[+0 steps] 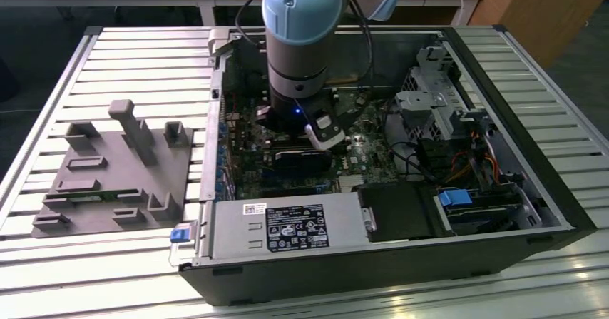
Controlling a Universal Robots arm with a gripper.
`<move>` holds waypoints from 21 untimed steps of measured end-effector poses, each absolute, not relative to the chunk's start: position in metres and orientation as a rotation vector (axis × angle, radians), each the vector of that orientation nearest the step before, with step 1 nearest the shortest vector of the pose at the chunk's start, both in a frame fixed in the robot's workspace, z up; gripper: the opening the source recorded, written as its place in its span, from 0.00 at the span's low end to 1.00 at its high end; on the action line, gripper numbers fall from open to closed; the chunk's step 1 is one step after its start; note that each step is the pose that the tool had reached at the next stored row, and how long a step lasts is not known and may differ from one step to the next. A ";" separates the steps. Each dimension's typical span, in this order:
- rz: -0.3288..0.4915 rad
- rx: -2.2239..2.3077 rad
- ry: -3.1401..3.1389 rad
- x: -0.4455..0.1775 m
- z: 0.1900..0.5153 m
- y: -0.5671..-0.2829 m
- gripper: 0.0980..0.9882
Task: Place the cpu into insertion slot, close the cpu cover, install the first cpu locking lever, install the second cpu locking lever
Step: 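Install the second cpu locking lever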
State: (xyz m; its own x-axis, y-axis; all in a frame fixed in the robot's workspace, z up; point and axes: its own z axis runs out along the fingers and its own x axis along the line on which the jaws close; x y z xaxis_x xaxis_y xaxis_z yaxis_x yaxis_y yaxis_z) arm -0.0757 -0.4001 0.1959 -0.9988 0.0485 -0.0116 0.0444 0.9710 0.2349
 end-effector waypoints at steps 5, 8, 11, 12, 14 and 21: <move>0.390 0.073 3.099 -0.077 0.195 -0.400 0.01; 0.402 0.073 3.098 -0.078 0.195 -0.399 0.01; 0.413 0.073 3.097 -0.078 0.195 -0.399 0.01; 0.416 0.074 3.096 -0.079 0.194 -0.399 0.01; 0.420 0.074 3.096 -0.079 0.194 -0.398 0.01; 0.423 0.073 3.095 -0.080 0.193 -0.392 0.01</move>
